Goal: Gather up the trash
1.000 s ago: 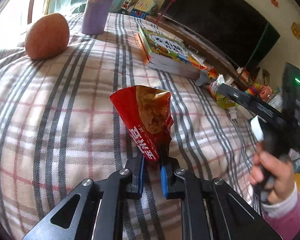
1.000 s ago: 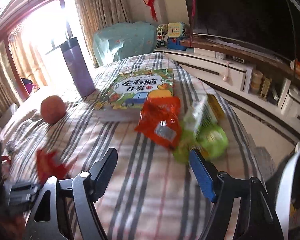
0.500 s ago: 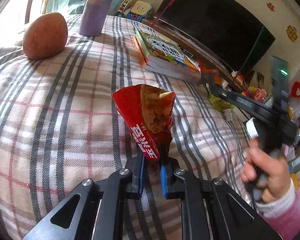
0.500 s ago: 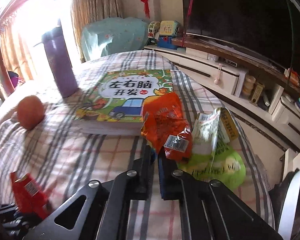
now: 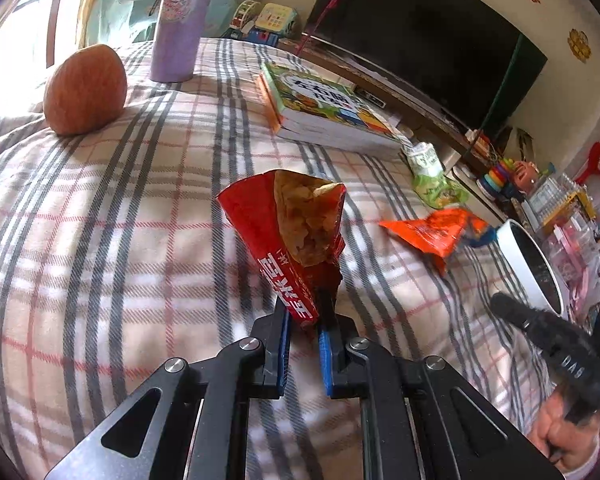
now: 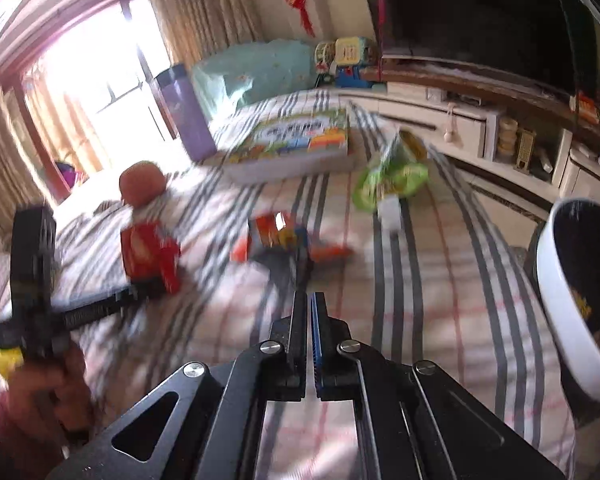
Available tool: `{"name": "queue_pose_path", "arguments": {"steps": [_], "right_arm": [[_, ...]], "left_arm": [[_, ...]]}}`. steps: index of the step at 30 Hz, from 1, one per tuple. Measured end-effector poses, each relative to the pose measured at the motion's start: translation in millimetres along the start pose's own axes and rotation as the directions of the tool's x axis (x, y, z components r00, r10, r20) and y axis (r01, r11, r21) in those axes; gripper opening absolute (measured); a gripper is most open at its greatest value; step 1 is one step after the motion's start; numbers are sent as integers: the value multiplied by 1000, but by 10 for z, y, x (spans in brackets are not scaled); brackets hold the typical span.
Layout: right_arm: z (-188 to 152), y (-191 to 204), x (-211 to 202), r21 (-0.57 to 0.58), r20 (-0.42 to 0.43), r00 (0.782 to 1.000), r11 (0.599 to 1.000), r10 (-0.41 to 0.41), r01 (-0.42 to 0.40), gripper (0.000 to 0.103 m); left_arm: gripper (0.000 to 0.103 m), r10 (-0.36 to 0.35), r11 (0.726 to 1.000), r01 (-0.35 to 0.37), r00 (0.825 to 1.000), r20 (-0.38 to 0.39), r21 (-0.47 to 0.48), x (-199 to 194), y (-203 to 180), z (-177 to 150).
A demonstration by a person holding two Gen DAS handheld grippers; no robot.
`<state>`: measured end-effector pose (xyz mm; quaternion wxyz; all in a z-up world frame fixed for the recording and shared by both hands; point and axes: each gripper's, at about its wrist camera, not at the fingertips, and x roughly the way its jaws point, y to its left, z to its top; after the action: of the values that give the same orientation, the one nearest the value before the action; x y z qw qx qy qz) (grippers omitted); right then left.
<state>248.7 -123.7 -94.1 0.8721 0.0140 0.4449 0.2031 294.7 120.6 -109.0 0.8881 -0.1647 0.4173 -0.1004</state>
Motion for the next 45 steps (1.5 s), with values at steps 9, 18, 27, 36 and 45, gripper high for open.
{"name": "queue_pose_path", "arguments": {"steps": [9, 18, 27, 36, 45], "right_arm": [[69, -58, 2, 14, 40, 999, 1000, 13, -14, 57], [378, 14, 488, -78, 5, 1000, 997, 18, -17, 48], [272, -94, 288, -31, 23, 999, 998, 48, -47, 9], [-47, -382, -226, 82, 39, 998, 995, 53, -56, 9], [-213, -492, -471, 92, 18, 999, 995, 32, -33, 14]], "left_arm": [[10, -37, 999, 37, 999, -3, -29, -245, -167, -160], [10, -18, 1000, 17, 999, -39, -22, -261, -273, -282], [10, -10, 1000, 11, 999, -43, 22, -274, -488, -303], [10, -30, 993, 38, 997, -73, 116, -230, -884, -352], [10, -31, 985, 45, 996, -84, 169, -225, -1121, -426]]}}
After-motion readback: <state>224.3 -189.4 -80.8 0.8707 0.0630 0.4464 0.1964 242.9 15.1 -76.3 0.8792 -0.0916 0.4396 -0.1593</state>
